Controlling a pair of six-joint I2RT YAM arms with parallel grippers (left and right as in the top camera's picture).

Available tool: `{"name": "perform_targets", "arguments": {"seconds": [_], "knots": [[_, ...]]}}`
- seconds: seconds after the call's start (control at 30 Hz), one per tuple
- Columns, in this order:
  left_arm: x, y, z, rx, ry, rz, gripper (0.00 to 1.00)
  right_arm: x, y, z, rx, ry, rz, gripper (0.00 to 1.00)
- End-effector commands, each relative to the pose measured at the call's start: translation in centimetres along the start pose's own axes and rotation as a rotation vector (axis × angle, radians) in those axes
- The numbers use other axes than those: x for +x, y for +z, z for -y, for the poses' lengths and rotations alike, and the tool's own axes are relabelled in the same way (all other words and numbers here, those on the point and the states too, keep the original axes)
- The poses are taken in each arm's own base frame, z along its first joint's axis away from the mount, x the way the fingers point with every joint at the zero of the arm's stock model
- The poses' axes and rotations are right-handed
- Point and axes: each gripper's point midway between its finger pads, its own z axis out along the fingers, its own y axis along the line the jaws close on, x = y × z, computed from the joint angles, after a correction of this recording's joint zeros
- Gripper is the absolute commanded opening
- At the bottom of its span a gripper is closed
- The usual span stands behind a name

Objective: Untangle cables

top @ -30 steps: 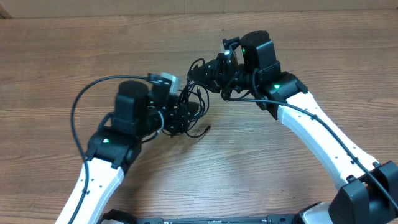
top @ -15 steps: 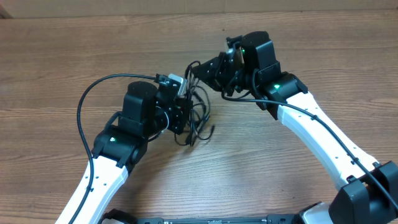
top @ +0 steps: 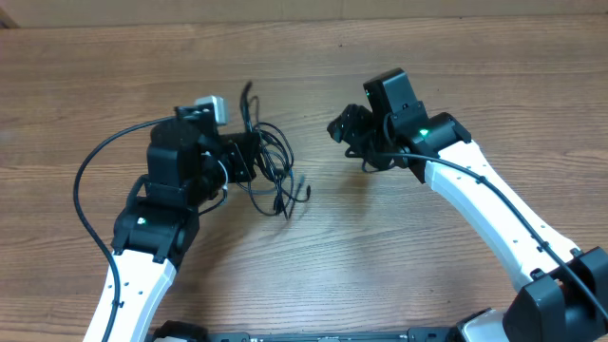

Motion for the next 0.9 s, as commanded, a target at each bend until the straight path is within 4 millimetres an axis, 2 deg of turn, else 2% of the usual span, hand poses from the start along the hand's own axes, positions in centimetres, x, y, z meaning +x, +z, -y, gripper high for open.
{"name": "perform_targets", "arguments": {"seconds": [0.0, 0.1, 0.27, 0.4, 0.7, 0.77, 0.87], "knots": [[-2.1, -1.0, 1.1, 0.024, -0.106, 0.068, 0.04, 0.5, -1.1, -0.1, -0.004, -0.012, -0.014, 0.7], [-2.5, -1.0, 0.6, -0.002, -0.161, 0.093, 0.04, 1.8, -1.2, -1.1, -0.063, -0.046, -0.089, 0.72], [-2.7, -1.0, 0.2, -0.018, -0.224, 0.109, 0.04, 4.4, -1.9, -4.0, -0.233, -0.226, -0.218, 0.73], [-3.0, -1.1, -0.2, -0.037, -0.276, 0.126, 0.04, 5.4, -1.9, -4.3, -0.249, -0.335, -0.225, 0.75], [-3.5, -1.2, -1.0, -0.069, -0.396, 0.166, 0.04, 9.7, -1.7, -5.4, -0.273, -0.59, -0.279, 0.76], [-3.4, -1.2, -1.0, -0.066, -0.419, 0.166, 0.04, 9.9, -1.3, -5.3, -0.242, -0.632, -0.252, 0.76], [-3.2, -1.1, -0.6, -0.048, -0.439, 0.15, 0.04, 8.7, -0.3, -4.7, -0.137, -0.663, -0.15, 0.76]]}}
